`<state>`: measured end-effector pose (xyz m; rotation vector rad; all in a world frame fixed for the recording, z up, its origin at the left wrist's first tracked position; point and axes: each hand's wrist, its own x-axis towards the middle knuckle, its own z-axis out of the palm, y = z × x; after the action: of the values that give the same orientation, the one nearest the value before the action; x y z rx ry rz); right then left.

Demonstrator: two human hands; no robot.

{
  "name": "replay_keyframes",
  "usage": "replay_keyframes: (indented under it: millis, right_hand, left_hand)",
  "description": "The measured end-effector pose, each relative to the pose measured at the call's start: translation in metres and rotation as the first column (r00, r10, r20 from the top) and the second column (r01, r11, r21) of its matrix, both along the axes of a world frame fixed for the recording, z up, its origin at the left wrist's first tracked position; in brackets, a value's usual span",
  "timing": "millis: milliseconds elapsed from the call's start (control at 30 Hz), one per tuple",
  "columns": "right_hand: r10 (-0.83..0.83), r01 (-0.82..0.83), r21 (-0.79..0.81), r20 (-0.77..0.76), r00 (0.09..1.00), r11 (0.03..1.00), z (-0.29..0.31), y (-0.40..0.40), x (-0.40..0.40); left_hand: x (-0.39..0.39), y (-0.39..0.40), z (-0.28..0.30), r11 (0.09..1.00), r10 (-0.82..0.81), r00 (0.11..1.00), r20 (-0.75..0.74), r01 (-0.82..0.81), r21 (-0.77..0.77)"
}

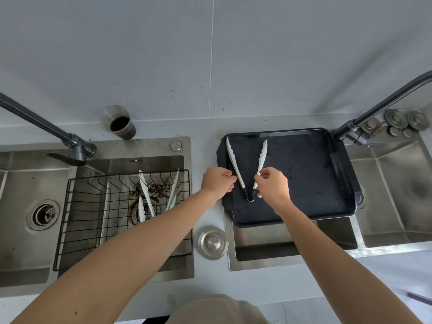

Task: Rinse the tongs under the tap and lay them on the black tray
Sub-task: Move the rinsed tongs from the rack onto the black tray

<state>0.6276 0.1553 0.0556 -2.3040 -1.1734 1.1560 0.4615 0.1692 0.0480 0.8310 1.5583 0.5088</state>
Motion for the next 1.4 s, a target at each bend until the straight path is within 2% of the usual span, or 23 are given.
replay_keyframes:
  millis: [133,267,367,467,600,767,867,967,1033,1233,1400]
  right_hand:
    - [0.063,-0.062,0.061,-0.018,0.998,0.996,0.016,0.004,-0.033]
    - [0.168,-0.159,0.082,-0.118,0.979,0.984,0.025,0.003,-0.086]
    - [0.225,-0.216,0.065,-0.177,0.958,0.974,0.021,-0.002,-0.130]
    - [0.233,-0.233,0.024,-0.209,0.950,0.972,0.012,-0.013,-0.173]
    - [0.276,-0.290,-0.086,-0.149,0.950,0.953,-0.012,-0.030,-0.222]
    - [0.355,-0.345,-0.249,-0.004,0.935,0.905,-0.045,-0.054,-0.254]
    - [0.379,-0.340,-0.324,0.066,0.923,0.883,-0.054,-0.066,-0.263]
    - [0.385,-0.329,-0.405,0.063,0.921,0.853,-0.063,-0.077,-0.265]
    - [0.357,-0.303,-0.445,0.040,0.933,0.843,-0.070,-0.082,-0.265]
    - [0.217,-0.220,-0.465,-0.062,0.974,0.857,-0.065,-0.086,-0.266]
    - [0.325,-0.324,-0.439,-0.075,0.943,0.838,-0.040,-0.085,-0.254]
  left_hand:
    - [-0.038,-0.004,0.009,0.999,0.028,0.999,-0.033,-0.026,0.042]
    - [-0.088,-0.007,0.021,0.993,0.034,0.987,-0.156,-0.016,0.119]
    - [-0.134,-0.014,0.021,0.984,0.121,0.975,-0.185,-0.094,0.151]
    - [-0.177,-0.029,0.007,0.976,0.203,0.958,-0.203,-0.183,0.114]
    - [-0.219,-0.050,-0.015,0.973,0.229,0.942,-0.244,-0.227,0.037]
    - [-0.248,-0.074,-0.051,0.977,0.154,0.952,-0.266,-0.187,-0.102]
    - [-0.255,-0.086,-0.068,0.962,0.117,0.960,-0.253,-0.172,-0.210]
    - [-0.254,-0.095,-0.080,0.949,0.044,0.980,-0.192,-0.101,-0.300]
    - [-0.253,-0.098,-0.082,0.933,0.068,0.991,-0.118,-0.105,-0.345]
    - [-0.252,-0.095,-0.068,0.941,0.068,0.997,-0.036,-0.076,-0.331]
    - [-0.259,-0.100,-0.050,0.938,0.025,0.993,0.113,0.016,-0.346]
